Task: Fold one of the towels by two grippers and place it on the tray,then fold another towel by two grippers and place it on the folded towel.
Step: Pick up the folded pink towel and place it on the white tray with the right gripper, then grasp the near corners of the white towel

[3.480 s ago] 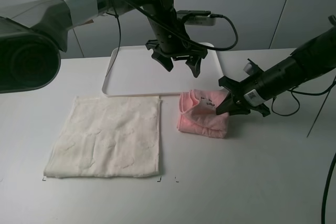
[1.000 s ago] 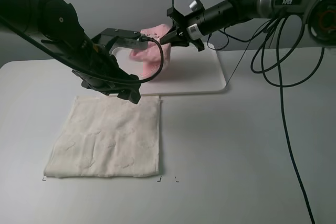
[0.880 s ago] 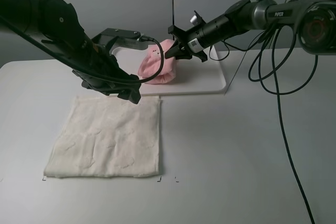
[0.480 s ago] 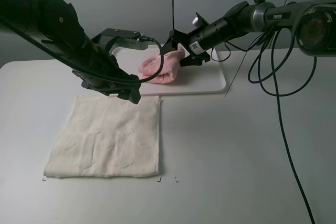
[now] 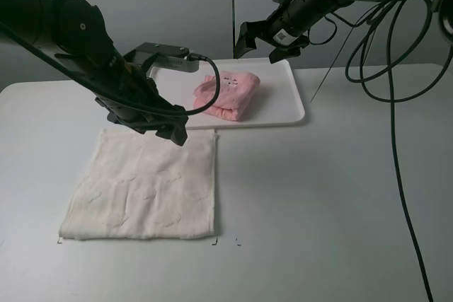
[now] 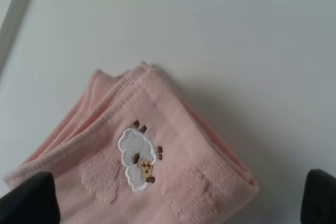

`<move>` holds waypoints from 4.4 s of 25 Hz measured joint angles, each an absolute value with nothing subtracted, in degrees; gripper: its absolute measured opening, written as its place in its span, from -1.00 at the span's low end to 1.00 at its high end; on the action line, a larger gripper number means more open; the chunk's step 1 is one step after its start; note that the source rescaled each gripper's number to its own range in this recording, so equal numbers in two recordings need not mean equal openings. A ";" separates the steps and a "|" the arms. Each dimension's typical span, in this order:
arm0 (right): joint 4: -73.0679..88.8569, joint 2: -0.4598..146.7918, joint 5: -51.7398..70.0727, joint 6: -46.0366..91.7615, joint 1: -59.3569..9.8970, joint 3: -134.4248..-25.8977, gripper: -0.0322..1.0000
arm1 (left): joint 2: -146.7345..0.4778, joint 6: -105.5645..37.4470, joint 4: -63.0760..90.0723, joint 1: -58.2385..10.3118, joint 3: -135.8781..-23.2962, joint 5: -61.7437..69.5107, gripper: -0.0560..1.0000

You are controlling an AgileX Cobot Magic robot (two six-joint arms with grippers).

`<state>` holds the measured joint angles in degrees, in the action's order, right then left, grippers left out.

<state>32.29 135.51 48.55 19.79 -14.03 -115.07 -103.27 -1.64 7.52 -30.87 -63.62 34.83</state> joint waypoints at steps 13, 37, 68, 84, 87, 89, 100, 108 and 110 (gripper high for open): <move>20.02 120.66 58.71 19.12 -14.03 -111.37 0.87 | -96.30 -13.02 5.90 -26.35 -63.52 44.70 0.97; 12.32 104.04 55.79 33.46 -41.00 -75.36 1.00 | -87.61 -55.83 -3.75 -18.91 -50.29 56.97 0.97; 12.65 111.10 56.85 43.99 -51.90 -74.52 1.00 | -92.39 -59.63 -8.23 -18.91 -36.28 37.35 0.98; 8.29 114.20 52.84 43.99 -56.94 -74.52 1.00 | -96.56 -64.20 -8.36 -18.91 -35.59 36.38 0.98; 8.29 114.59 52.74 43.99 -56.94 -74.52 1.00 | -96.60 -65.93 -8.36 -18.91 -33.53 34.83 0.98; 8.67 114.59 52.74 44.09 -56.97 -74.52 1.00 | -96.60 -67.18 -8.36 -18.91 -32.15 33.83 0.98; 10.17 114.59 52.70 44.52 -56.97 -74.52 1.00 | -96.60 -67.56 -8.36 -18.91 -31.17 29.38 0.98; 11.11 114.59 52.61 44.63 -56.97 -74.52 1.00 | -96.69 -67.65 -8.36 -18.91 -31.17 28.59 0.98; 11.21 114.59 52.61 44.63 -56.97 -74.52 1.00 | -97.61 -67.65 -8.36 -18.91 -31.17 28.45 0.98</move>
